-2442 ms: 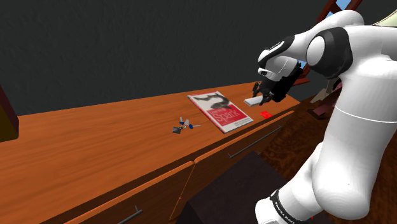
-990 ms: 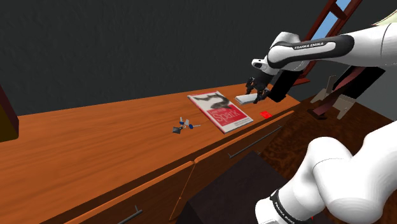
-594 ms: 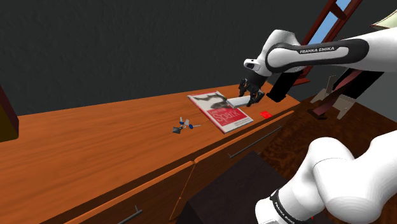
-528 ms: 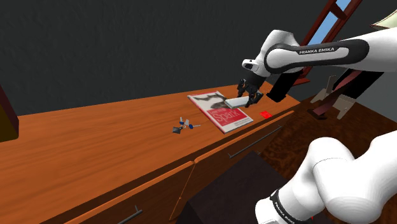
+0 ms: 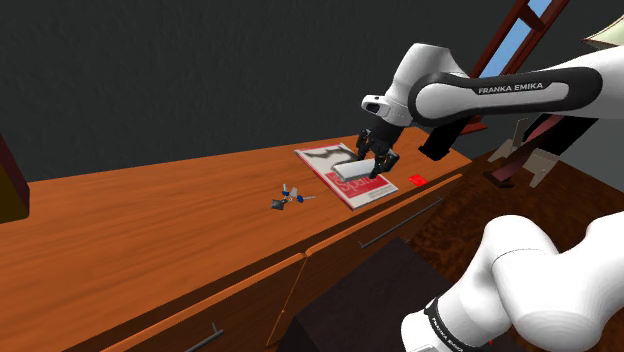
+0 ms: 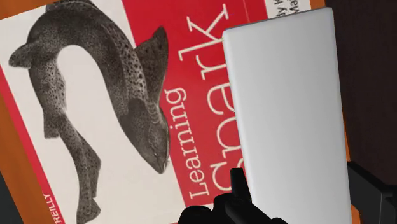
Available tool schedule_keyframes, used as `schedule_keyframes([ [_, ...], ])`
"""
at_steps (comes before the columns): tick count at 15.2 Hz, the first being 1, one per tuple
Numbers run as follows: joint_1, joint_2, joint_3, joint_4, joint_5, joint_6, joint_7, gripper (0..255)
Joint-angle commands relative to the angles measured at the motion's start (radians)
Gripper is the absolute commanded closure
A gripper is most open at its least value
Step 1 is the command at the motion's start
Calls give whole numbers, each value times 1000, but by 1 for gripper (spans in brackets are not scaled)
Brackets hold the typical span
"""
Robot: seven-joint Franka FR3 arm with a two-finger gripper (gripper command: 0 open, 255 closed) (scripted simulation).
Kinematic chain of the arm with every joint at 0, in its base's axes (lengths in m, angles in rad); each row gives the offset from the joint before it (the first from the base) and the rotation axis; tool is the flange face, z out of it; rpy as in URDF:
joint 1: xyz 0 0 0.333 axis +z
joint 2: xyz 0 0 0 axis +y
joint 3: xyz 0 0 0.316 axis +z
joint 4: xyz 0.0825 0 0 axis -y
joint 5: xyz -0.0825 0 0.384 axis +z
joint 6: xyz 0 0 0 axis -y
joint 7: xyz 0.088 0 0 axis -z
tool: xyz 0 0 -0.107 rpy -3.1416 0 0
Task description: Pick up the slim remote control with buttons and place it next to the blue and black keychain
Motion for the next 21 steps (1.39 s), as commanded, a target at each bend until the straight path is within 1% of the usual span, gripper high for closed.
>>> schedule_keyframes([
  [1, 19, -7, 42, -15, 16, 0, 54, 255],
  [6, 81, 1, 140, -32, 66, 9, 180, 255],
  [11, 152, 42, 229, -18, 125, 22, 297, 255],
  [16, 224, 110, 310, 26, 185, 36, 405, 255],
  [21, 289, 202, 383, 101, 238, 46, 504, 255],
])
